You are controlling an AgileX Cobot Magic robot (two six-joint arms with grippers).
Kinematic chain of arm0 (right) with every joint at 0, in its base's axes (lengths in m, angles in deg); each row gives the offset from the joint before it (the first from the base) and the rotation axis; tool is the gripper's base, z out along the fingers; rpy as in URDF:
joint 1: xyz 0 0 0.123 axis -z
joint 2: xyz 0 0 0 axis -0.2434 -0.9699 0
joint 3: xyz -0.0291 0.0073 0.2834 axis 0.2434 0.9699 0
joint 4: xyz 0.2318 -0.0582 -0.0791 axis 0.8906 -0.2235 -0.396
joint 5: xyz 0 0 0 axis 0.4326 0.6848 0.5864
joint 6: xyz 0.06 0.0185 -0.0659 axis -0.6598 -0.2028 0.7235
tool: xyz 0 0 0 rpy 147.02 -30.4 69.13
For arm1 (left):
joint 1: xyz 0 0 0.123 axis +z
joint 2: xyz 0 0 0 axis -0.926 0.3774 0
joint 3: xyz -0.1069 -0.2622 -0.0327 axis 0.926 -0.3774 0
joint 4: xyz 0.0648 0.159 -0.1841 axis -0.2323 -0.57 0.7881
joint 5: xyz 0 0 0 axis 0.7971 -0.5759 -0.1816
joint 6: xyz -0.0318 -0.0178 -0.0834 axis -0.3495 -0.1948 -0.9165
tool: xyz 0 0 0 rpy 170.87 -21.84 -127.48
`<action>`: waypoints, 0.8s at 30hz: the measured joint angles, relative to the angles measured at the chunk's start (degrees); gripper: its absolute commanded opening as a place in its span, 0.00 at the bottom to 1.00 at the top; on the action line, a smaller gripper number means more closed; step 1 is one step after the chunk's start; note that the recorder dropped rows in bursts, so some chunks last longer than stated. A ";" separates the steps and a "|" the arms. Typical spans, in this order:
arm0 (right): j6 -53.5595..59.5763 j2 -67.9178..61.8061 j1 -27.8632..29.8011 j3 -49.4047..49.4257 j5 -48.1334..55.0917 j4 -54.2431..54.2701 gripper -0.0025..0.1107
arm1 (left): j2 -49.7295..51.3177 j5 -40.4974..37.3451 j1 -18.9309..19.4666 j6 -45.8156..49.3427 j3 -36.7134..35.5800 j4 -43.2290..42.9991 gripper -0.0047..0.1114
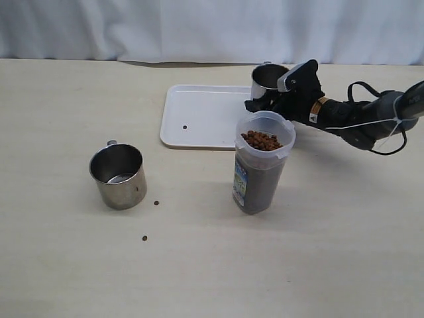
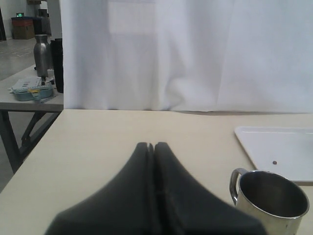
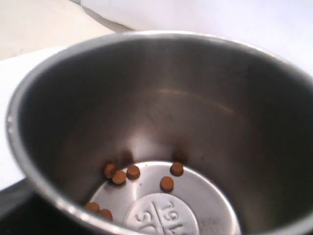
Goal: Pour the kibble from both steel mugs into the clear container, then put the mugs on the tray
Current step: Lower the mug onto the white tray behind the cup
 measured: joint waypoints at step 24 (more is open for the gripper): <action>-1.41 -1.47 0.00 0.00 -1.16 1.29 0.73 | 0.00 0.00 0.00 0.00 0.00 -0.21 0.04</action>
